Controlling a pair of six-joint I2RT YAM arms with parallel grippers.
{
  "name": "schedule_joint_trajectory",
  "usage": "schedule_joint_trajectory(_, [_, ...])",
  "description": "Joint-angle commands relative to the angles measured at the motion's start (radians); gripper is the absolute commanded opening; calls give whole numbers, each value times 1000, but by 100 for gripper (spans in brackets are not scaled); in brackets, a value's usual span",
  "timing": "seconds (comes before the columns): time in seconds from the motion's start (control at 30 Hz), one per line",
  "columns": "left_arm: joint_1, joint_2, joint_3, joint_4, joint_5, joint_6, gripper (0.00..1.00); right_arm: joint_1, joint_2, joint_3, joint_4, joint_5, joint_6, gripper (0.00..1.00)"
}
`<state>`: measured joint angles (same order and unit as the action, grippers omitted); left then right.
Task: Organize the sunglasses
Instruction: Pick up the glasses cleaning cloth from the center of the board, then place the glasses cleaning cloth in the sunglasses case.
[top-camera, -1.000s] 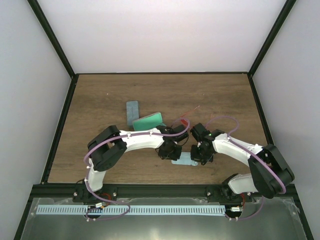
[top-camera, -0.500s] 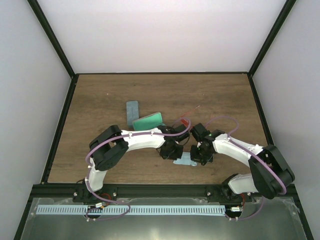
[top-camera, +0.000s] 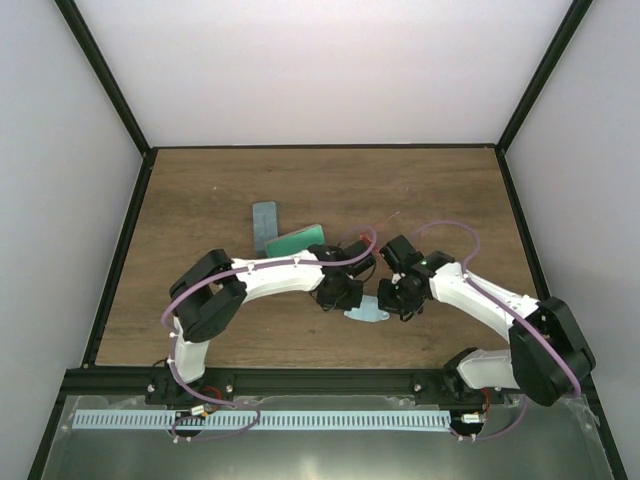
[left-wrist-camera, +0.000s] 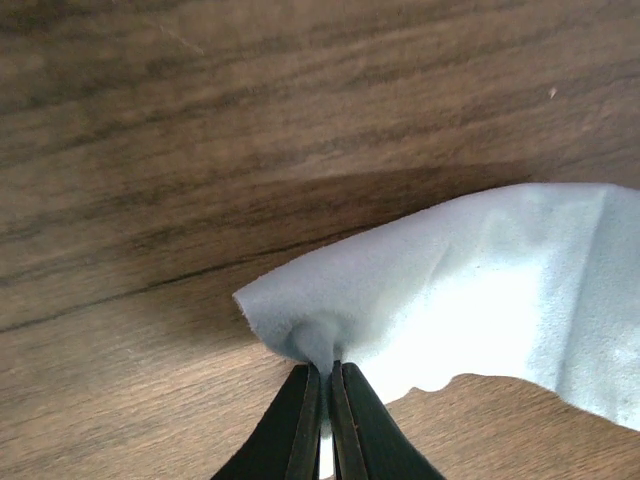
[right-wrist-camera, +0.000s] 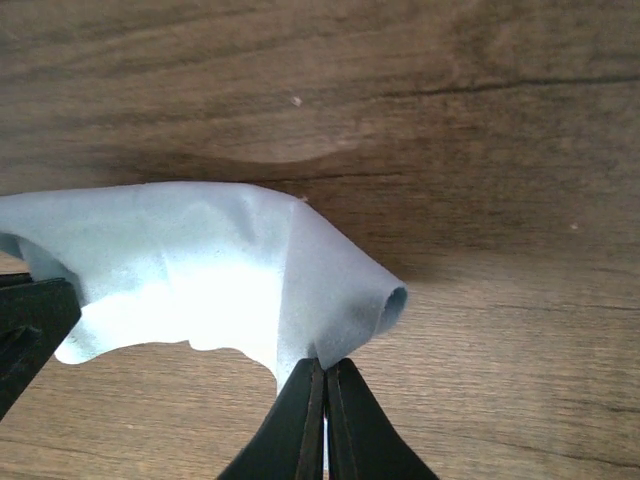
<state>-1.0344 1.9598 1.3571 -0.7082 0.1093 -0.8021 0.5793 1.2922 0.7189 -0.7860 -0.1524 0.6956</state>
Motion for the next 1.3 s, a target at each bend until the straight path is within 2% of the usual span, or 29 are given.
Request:
schedule_joint_trajectory(0.0, [14,-46,43,-19,-31,-4,4,-1,-19,70,-27,4,-8,1])
schedule_joint_trajectory(0.23, [54,-66,71,-46,-42,4,4,-1,35,163,-23,-7,-35,1])
schedule_joint_trajectory(0.4, [110,-97,73,-68,-54,17,4,-1,131,258,-11,-6,-71,1])
schedule_joint_trajectory(0.93, [351,-209,80,-148,-74,89,4,0,498,748,-26,-59,-164,1])
schedule_joint_trajectory(1.13, [402,-239,74,-152,-73,98,4,15,610,906,-65,-96,-205,1])
schedule_joint_trajectory(1.27, [427,-253,61,-156,-65,99,4,30,653,955,-81,-113,-220,1])
